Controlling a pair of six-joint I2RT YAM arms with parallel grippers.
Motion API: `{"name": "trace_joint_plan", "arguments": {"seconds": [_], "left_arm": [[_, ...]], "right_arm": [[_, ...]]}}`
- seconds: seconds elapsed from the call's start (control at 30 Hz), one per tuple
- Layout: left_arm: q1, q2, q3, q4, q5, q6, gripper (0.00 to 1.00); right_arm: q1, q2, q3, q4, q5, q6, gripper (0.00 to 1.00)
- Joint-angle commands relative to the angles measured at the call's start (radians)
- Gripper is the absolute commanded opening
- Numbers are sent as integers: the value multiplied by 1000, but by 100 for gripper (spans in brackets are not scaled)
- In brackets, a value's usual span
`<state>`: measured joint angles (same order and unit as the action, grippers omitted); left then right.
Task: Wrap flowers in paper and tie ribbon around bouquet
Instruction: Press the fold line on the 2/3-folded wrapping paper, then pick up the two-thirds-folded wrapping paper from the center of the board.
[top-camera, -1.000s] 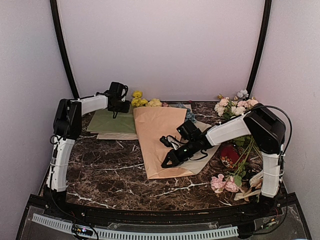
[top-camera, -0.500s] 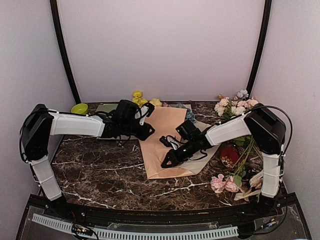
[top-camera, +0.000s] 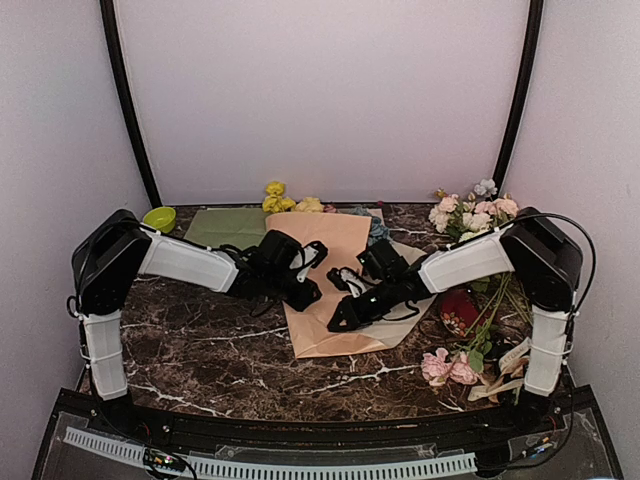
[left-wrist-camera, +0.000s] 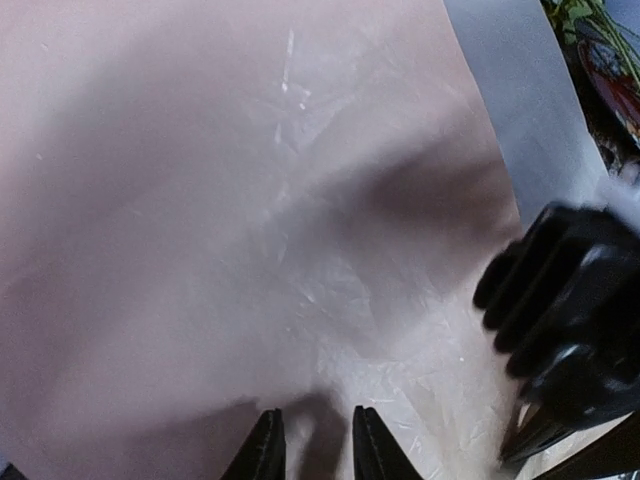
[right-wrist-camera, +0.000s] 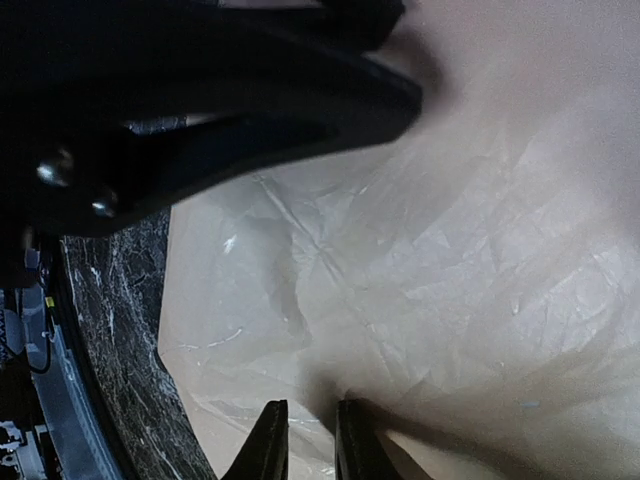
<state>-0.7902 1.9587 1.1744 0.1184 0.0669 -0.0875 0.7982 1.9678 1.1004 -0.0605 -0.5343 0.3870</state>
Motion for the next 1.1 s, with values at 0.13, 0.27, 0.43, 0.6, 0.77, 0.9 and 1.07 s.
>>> {"name": "trace_joint_plan", "arguments": {"seconds": [0.13, 0.27, 0.43, 0.6, 0.77, 0.9, 1.07], "left_arm": [[-27, 46, 9, -26, -19, 41, 24], [-29, 46, 7, -31, -16, 47, 25], [-35, 47, 1, -29, -17, 47, 24], [-39, 48, -3, -32, -20, 53, 24], [-43, 49, -1, -28, -19, 58, 24], [-46, 49, -1, -28, -22, 64, 24], [-49, 49, 3, -38, -37, 76, 24]], "right_arm": [[-13, -155, -11, -43, 126, 33, 19], [-80, -264, -61, -88, 269, 66, 23], [-308, -442, -206, -136, 480, 110, 38], [-529, -476, -291, -125, 471, 110, 48], [-637, -406, -287, -68, 385, 127, 53], [-672, -326, -256, -18, 361, 134, 55], [-674, -249, -202, -2, 303, 113, 49]]}}
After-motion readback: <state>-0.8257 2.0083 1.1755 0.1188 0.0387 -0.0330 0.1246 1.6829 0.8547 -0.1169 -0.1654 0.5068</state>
